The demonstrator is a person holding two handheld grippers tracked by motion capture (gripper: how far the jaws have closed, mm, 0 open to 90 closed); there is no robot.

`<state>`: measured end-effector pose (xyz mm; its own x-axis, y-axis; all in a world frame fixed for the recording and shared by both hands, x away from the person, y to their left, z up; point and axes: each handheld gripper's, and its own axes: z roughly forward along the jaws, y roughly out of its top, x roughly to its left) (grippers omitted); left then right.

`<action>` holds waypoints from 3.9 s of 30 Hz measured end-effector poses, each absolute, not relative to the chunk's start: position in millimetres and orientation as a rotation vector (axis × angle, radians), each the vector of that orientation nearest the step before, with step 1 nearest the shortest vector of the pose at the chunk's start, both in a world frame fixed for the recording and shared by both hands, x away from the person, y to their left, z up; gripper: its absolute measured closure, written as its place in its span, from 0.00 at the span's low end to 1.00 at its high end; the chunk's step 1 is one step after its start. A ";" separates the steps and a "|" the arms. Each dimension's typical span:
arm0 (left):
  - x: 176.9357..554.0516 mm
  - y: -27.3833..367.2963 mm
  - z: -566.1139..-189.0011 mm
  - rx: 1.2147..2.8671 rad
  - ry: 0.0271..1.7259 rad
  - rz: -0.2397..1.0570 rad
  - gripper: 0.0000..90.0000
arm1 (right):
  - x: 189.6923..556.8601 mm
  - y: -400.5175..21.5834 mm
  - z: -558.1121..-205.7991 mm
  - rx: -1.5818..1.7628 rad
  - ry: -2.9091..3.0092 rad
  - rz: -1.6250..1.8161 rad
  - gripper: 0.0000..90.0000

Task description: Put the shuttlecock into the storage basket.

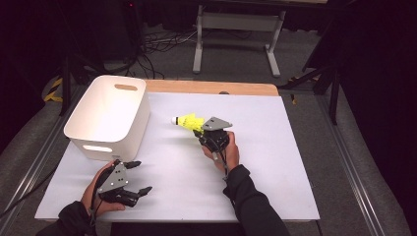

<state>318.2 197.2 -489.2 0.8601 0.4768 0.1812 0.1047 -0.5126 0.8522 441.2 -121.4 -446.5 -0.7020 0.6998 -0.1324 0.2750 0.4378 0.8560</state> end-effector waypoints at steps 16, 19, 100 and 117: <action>330.6 184.0 -485.0 2.073 0.425 0.521 0.15 | 403.4 -133.8 -439.7 0.688 2.302 1.236 0.98; 333.6 180.4 -484.8 2.072 0.431 0.516 0.15 | 398.4 -134.9 -438.8 0.675 2.313 1.243 0.97; 354.6 126.7 -481.6 2.093 0.369 0.468 0.57 | 335.8 -73.0 -408.5 0.229 2.588 1.036 0.61; 352.1 128.6 -479.2 2.056 0.360 0.478 0.58 | 328.4 -79.1 -394.4 0.252 2.552 1.076 0.54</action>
